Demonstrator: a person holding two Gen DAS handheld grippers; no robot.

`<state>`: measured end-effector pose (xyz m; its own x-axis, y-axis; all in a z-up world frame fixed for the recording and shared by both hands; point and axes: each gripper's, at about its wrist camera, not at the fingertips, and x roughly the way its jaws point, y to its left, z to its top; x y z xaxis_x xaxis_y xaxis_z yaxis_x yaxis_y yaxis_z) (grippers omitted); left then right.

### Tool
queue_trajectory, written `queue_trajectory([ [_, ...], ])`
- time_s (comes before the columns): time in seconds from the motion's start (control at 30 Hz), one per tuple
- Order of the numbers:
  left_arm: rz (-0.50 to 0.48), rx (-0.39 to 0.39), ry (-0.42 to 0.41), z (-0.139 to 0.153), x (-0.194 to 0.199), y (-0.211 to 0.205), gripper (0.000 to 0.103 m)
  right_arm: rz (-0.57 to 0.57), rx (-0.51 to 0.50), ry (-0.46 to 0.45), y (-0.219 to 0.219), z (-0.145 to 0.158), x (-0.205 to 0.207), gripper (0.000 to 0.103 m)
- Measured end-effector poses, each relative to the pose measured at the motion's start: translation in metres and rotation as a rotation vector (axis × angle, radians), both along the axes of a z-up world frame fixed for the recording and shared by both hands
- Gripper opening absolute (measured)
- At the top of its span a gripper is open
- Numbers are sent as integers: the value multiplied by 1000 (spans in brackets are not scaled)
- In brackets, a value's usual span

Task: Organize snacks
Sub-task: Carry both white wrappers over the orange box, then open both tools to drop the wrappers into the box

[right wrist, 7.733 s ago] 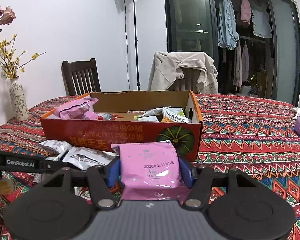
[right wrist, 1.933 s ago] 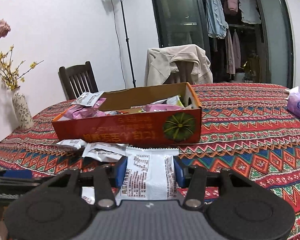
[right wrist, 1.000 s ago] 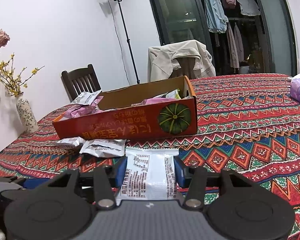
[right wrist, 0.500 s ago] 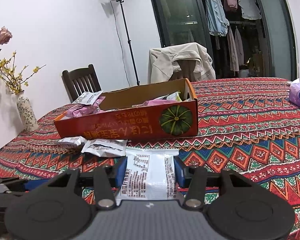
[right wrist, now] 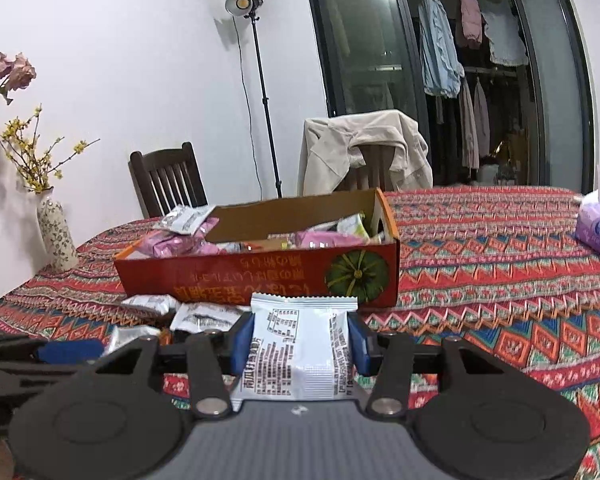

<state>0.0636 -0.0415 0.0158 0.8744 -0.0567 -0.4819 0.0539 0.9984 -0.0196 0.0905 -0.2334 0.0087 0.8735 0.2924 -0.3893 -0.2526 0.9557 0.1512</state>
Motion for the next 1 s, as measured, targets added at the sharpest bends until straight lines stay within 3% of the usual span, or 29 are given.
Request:
queue_trajectory([
  [0.33,-1,30,-187,57,33,-6,52,-9,-35,-110,6,39,26,48],
  [0.5,14,20,-220,73,69,-8,52,-4,-49,-143,14,60,55,48],
  [0.73,61,19,-217,75,121,-4,52,-14,-50,-120,25,66,109,48],
  [1.0,112,15,-221,57,166,6,52,-27,-57,-102,38,43,162,48],
])
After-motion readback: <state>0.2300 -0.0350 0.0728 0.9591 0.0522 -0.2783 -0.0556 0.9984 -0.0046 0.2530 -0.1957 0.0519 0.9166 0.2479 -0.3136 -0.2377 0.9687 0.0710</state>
